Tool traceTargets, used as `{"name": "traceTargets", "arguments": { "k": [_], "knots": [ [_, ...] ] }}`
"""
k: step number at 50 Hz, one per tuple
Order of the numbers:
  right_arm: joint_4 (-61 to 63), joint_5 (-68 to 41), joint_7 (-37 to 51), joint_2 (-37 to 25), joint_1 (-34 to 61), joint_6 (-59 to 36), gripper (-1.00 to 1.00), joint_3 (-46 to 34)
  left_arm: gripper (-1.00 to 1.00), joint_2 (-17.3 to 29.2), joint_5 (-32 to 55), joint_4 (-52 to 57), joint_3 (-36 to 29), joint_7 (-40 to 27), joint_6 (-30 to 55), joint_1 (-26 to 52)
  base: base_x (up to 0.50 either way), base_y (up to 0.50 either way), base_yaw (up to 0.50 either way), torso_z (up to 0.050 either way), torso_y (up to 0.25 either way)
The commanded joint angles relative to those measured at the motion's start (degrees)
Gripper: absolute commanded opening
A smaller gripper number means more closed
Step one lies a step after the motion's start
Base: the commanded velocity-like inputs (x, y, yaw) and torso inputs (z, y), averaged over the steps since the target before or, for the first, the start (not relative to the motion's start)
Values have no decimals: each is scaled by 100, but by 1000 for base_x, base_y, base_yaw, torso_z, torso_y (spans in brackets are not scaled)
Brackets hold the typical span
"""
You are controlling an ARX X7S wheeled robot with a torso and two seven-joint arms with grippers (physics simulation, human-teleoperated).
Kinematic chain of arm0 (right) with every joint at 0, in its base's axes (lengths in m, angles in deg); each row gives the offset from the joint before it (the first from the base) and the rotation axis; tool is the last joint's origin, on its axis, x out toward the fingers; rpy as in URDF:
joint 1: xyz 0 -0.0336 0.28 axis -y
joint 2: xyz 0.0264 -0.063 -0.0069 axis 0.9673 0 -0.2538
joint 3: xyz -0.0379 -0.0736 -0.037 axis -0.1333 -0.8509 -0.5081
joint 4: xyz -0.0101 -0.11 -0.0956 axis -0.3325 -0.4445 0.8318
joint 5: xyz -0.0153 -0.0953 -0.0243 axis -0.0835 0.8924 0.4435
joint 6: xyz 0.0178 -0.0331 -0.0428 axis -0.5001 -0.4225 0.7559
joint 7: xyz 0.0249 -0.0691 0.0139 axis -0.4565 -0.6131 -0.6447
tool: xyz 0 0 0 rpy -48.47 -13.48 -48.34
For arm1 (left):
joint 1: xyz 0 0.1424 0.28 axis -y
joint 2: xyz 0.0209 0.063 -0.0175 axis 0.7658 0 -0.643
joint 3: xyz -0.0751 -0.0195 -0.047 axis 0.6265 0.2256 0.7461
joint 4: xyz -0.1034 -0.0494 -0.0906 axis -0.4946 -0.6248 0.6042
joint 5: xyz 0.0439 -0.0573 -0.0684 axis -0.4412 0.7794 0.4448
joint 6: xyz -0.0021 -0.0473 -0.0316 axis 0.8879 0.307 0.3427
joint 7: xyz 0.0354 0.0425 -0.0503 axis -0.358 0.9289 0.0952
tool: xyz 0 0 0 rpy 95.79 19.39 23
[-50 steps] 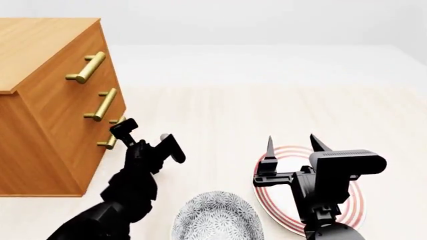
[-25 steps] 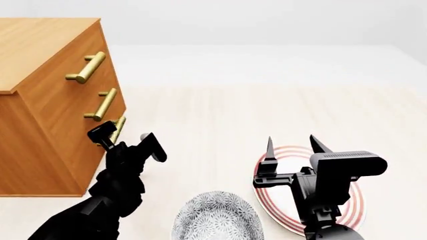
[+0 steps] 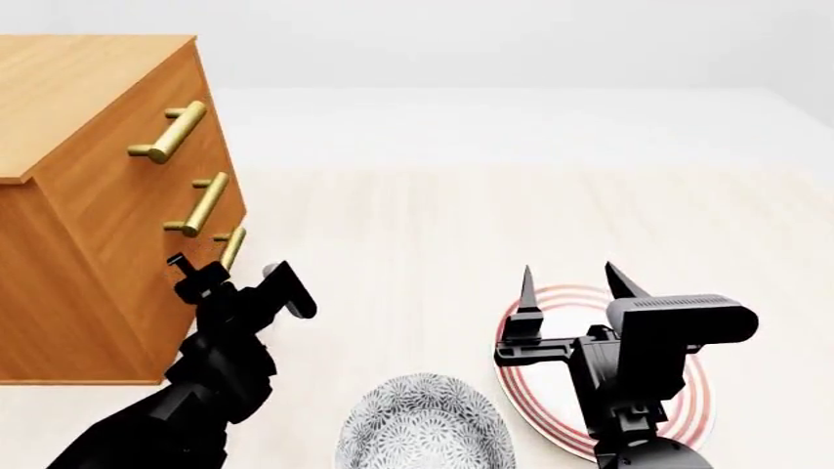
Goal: Open the bottom drawer of the cabinet.
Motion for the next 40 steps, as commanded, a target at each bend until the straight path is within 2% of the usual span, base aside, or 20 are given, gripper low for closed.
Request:
{"name": "traceTargets", "arguments": {
  "k": [1, 12, 32, 40],
  "knots": [
    [-6, -30, 31, -18, -1, 27, 100, -14, -100, 35, -3, -24, -84, -83, 5, 33, 0, 0, 0, 0, 0],
    [-18, -64, 53, -36, -17, 66, 100, -21, -100, -199, -75, -23, -265, -220, -110, 89, 0, 0, 0, 0, 0],
    [2, -113, 105, -87, 19, 43, 100, -52, -100, -686, 26, -20, -172, -156, 349, 250, 0, 0, 0, 0, 0],
    [4, -140, 118, -104, -23, 95, 100, -39, -100, -719, 859, 311, -1090, -296, 534, 289, 0, 0, 0, 0, 0]
  ]
}}
